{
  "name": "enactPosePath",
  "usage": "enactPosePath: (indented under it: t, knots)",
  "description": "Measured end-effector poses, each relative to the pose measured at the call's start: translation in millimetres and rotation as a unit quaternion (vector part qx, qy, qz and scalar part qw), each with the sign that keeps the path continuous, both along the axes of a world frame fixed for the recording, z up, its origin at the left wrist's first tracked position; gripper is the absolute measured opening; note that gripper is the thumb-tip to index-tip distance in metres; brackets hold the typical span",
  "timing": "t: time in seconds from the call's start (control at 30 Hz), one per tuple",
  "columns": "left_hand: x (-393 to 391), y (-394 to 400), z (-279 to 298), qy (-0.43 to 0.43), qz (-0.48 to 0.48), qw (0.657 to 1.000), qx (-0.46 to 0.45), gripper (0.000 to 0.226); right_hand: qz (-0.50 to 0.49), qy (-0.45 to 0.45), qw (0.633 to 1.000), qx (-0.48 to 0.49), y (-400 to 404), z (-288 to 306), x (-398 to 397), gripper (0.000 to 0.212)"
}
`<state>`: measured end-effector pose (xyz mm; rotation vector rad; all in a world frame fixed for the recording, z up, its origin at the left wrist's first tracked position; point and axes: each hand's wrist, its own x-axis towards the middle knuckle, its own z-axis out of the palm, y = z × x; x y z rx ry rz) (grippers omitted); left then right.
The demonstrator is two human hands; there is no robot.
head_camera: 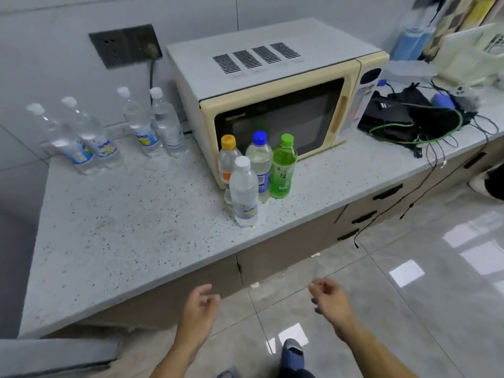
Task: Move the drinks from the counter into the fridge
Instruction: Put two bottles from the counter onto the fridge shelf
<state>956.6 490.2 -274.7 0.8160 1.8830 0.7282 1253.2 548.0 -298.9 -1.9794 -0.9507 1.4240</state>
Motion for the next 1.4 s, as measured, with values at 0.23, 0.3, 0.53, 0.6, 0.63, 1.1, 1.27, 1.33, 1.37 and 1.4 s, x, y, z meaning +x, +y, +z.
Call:
enactPosePath:
  t: [0.23,0.3,0.53,0.6,0.63,1.1,1.27,1.33,1.37,1.4]
  knots:
    - [67,68,56,-0.047,0.089,0.990,0.103,0.025,0.092,0.028,0.972,0.216,174,78,-34,0.061]
    - [74,71,62,-0.058,0.116,0.986,0.105,0.027,0.113,0.022,0.960,0.257,206,87,-45,0.079]
    - [78,66,63,-0.046,0.166,0.978,0.114,0.026,0.165,0.078,0.940,0.289,254,78,-58,0.073]
    - [78,69,64,-0.041,0.172,0.977,0.120,0.028,0.155,0.074,0.946,0.276,260,76,-59,0.066]
    - [78,73,65,-0.036,0.174,0.977,0.122,0.029,0.151,0.070,0.947,0.275,262,76,-58,0.063]
    - [90,191,66,0.029,0.126,0.976,0.174,0.083,0.092,0.142,0.952,0.256,182,86,-7,0.044]
    - [89,192,58,0.012,0.159,0.968,0.191,0.062,0.103,0.196,0.950,0.219,158,80,-4,0.048]
    - [85,184,56,0.005,0.177,0.962,0.207,0.059,0.107,0.213,0.948,0.212,151,77,-8,0.049]
    - [83,177,55,-0.005,0.192,0.958,0.210,0.059,0.113,0.222,0.946,0.210,149,75,-11,0.049]
    - [81,168,54,-0.019,0.211,0.954,0.211,0.057,0.122,0.231,0.943,0.207,146,73,-14,0.050]
